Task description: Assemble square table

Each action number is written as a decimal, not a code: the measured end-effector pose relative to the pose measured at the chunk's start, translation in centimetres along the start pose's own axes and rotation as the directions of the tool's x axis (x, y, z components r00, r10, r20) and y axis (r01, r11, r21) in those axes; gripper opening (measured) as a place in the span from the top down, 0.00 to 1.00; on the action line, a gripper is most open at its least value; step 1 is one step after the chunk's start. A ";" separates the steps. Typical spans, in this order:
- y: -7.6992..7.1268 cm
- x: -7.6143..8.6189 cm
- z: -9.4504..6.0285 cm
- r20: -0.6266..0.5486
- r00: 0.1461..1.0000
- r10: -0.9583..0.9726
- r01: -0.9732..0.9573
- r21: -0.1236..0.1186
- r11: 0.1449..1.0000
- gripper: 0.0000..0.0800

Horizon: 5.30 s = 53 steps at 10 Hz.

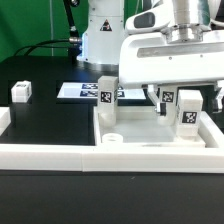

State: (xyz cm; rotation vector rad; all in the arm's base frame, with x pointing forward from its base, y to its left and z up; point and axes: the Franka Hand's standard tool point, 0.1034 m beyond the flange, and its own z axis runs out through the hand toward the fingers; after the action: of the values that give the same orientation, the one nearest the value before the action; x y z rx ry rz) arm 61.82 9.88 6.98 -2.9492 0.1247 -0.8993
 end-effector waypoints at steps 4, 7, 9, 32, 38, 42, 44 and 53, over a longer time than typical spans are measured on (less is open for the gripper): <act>-0.2 1.3 -2.9 0.162 0.983 0.090 -0.091 0.002 0.996 0.19; 0.0 1.2 -2.9 0.174 0.980 0.096 -0.096 -0.006 0.995 0.19; 0.0 0.9 -2.9 0.198 0.975 0.101 -0.102 -0.009 0.995 0.19; -0.2 1.6 -0.2 0.602 0.776 0.187 -0.113 -0.158 0.981 0.19; -0.1 1.7 -0.2 0.596 0.771 0.224 -0.142 -0.181 0.973 0.64; 0.3 1.9 0.1 0.387 0.768 0.511 -0.425 -0.290 0.858 0.64; 0.0 1.9 0.2 0.276 0.643 0.715 -0.631 -0.339 0.698 0.64; -2.1 1.1 0.0 0.014 0.001 1.000 -0.906 -0.422 0.007 0.63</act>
Offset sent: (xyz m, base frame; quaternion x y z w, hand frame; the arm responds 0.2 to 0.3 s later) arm -0.0040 -0.0149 0.0344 -0.0583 -0.0850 0.0340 0.9941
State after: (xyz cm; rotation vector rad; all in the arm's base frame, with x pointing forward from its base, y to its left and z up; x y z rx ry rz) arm 62.83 11.85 7.72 -2.0374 2.1617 -0.0761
